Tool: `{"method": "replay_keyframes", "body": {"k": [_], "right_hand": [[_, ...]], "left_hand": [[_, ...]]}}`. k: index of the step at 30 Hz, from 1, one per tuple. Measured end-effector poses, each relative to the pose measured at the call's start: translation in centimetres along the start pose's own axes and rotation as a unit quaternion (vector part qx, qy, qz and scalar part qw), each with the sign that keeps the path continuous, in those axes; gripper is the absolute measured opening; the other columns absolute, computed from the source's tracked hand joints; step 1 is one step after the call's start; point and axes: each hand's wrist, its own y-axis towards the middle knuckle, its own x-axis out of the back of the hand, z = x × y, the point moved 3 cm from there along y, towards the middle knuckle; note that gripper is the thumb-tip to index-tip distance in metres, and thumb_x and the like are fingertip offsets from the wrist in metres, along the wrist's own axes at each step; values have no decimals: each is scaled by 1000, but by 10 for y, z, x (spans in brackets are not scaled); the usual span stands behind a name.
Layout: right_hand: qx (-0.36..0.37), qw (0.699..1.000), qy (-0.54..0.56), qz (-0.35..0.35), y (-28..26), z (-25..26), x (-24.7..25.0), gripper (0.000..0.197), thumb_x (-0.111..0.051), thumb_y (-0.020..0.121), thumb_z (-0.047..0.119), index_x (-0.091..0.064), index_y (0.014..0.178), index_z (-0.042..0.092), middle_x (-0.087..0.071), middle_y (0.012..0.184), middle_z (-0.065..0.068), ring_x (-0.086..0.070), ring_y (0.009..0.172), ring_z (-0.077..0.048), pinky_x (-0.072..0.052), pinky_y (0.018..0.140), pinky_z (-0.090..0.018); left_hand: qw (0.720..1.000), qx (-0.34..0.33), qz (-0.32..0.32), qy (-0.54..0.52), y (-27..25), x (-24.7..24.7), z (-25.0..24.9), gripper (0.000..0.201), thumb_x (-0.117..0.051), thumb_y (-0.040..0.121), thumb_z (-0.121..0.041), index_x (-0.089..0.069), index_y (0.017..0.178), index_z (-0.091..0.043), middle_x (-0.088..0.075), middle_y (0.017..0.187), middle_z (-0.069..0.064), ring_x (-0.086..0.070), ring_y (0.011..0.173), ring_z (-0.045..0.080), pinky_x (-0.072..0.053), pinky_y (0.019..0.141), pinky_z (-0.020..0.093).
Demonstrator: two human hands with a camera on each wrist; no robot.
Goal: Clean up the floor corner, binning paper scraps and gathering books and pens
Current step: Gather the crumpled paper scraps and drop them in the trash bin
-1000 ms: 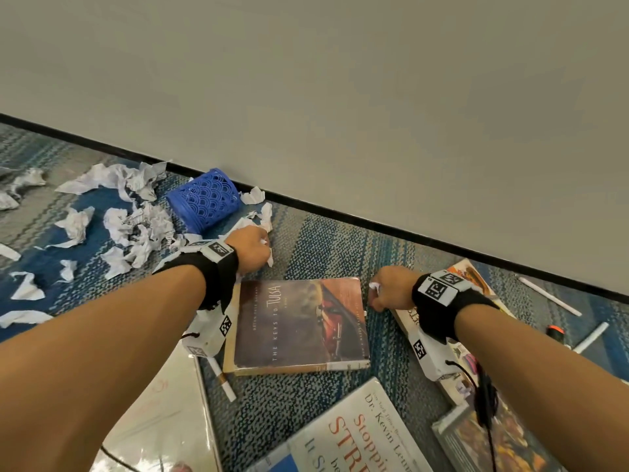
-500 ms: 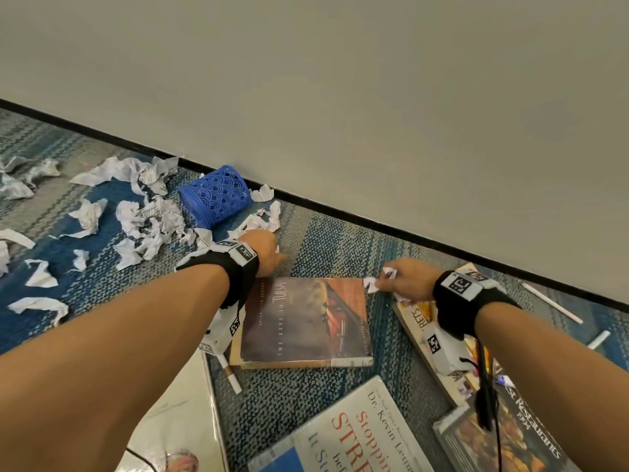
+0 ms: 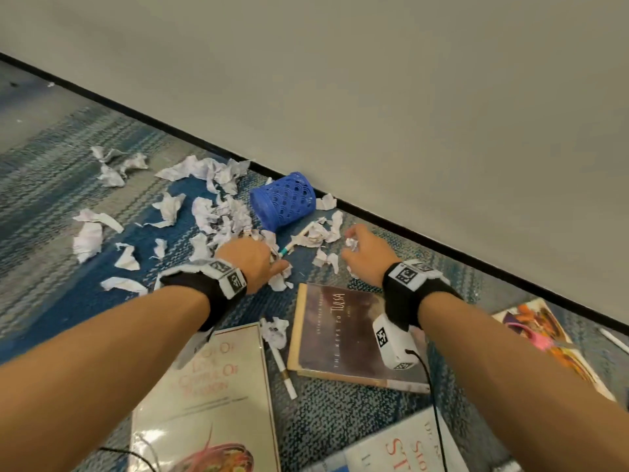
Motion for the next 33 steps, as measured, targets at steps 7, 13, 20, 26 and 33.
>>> {"method": "replay_keyframes", "body": {"k": [7,13,20,26,33], "right_hand": [[-48,970,-240,-10,19,16,-57,78,-40,91,61,-16,147,11,-39,140,-24,-46,123,-42,-45,96,-47],[66,964,-253,-42,18,16,-50,32,-41,98,25,-40,125,8,-50,121,-14,-57,103,-35,-45,80,-39],[108,962,-174,-183,34,26,-21,36,-48,88,11,-42,123,4,-45,118,-17,-48,99,-33,-41,83,-40],[81,957,-249,-123,48,24,-51,54,-44,88,53,-38,134,25,-30,142,-17,-38,121,-38,-47,90,-52],[143,938,-305,-87,55,18,-48,31,-50,93,27,-50,120,11,-46,125,-18,-47,109,-40,-40,90,-44]], "left_hand": [[994,32,-73,-69,4,-37,-8,75,-47,83,-71,-28,130,-16,-55,116,13,-64,91,32,-42,61,35],[993,-39,-64,-86,12,-47,-24,38,-33,103,-34,-26,137,-19,-43,120,16,-63,84,35,-42,58,39],[947,54,-236,-209,10,-26,-1,17,-37,99,-12,-38,116,-11,-46,111,14,-59,75,35,-48,62,46],[972,13,-198,-123,28,-17,-18,39,-46,93,-11,-31,127,-23,-34,122,15,-63,70,36,-44,56,39],[987,26,-147,-64,31,-32,-22,18,-31,104,-27,-36,117,-15,-35,125,17,-63,77,32,-40,56,35]]}}
